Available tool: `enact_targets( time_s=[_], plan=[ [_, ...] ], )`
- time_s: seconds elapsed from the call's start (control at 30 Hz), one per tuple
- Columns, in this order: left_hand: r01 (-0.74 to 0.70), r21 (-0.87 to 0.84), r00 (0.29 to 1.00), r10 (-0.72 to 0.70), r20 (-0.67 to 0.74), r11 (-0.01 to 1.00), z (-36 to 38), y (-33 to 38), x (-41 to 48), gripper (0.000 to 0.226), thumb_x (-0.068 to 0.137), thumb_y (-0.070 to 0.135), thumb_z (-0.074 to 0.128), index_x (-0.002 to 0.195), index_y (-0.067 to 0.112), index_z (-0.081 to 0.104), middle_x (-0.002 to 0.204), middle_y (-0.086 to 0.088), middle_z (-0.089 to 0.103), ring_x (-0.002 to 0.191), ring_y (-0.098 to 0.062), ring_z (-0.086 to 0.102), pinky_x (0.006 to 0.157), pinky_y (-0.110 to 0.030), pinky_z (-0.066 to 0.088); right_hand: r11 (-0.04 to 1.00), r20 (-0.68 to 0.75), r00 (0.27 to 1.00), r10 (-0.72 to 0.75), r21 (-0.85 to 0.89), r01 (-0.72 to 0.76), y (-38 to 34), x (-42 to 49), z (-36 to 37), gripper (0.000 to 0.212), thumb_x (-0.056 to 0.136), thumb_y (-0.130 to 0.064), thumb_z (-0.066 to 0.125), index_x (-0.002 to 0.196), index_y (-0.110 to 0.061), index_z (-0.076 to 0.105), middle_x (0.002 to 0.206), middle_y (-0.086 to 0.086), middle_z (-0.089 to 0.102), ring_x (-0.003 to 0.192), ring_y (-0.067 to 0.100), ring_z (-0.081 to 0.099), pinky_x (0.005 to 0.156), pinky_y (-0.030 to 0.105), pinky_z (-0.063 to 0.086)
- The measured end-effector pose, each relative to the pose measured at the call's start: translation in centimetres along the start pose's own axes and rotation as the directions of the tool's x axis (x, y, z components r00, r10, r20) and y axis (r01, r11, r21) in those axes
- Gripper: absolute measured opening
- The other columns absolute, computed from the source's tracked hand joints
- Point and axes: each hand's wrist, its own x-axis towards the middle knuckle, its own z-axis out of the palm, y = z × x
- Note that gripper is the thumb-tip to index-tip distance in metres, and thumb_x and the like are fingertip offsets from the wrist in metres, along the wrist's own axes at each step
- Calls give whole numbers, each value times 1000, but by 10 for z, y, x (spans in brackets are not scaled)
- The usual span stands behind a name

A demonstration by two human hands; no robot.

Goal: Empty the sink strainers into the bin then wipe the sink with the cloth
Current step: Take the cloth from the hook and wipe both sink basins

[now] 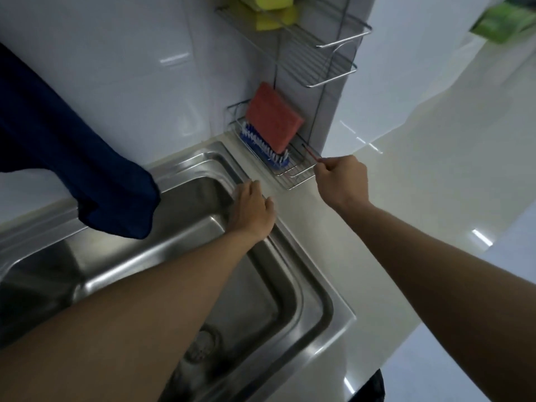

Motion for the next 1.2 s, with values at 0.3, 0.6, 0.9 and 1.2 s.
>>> enact_targets(
  time_s=[0.3, 0.6, 0.9, 1.2],
  plan=[
    [110, 233, 994, -112, -8, 966, 44, 7, 26, 69, 105, 40, 20, 157, 2, -5, 167, -12, -16, 152, -34, -20, 126, -46, -3, 889, 177, 973, -149, -407, 210, 4, 72, 13, 23, 90, -24, 55, 97, -6, 67, 82, 13, 51, 74, 36, 49, 63, 33, 39],
    [64, 229, 998, -66, 2, 971, 43, 3, 28, 69, 106, 39, 23, 157, 0, -3, 167, -13, -12, 152, -34, -21, 126, -44, -7, 673, 233, 900, -368, -602, 430, 2, 87, 15, 14, 90, -13, 54, 90, -7, 67, 72, 13, 51, 65, 32, 45, 59, 34, 37],
    [45, 177, 994, -61, 86, 983, 34, 1, 27, 70, 107, 40, 22, 157, 2, -9, 166, -11, -19, 150, -31, -26, 125, -43, -9, 668, 371, 896, -242, -606, 432, -6, 90, 35, 10, 88, -16, 60, 94, -11, 67, 59, 2, 40, 48, 19, 37, 48, 26, 30],
    [28, 156, 989, -50, 138, 987, 29, -5, 28, 72, 107, 42, 23, 157, 4, -12, 165, -8, -24, 149, -29, -30, 124, -43, -11, 729, 359, 911, -204, -565, 386, 0, 97, 39, 24, 88, -29, 64, 104, -12, 67, 62, 0, 42, 50, 18, 40, 46, 24, 31]
  ],
)
